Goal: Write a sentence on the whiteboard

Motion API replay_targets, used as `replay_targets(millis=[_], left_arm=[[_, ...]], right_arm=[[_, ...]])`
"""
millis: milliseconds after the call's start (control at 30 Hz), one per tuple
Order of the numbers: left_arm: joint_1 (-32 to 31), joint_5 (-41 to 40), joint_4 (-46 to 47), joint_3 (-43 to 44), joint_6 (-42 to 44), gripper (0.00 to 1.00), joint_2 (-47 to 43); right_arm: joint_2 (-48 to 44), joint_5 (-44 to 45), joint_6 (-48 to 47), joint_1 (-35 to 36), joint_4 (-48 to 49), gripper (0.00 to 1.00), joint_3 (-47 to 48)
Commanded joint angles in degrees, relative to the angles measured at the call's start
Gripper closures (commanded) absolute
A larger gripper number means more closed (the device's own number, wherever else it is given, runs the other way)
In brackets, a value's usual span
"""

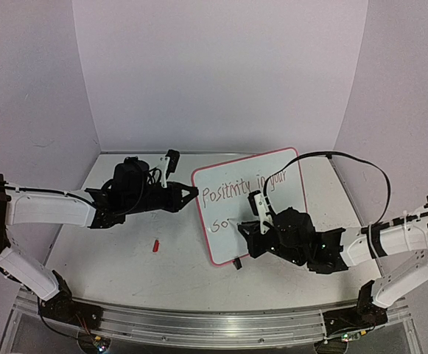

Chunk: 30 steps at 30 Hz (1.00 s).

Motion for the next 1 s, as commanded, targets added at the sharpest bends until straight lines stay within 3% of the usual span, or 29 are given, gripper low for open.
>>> replay_targets(millis=[0, 967], left_arm=[[0.07, -2.0, -2.02, 1.65, 2.79, 1.0, 0.61], [0.06, -2.01, -2.2, 1.68, 2.62, 1.0, 0.61]], right_arm=[[-0.58, 0.27, 1.27, -0.03, -1.53, 1.0, 0.24], [-1.93, 1.28, 2.89, 0.26, -2.09, 1.0, -1.7]])
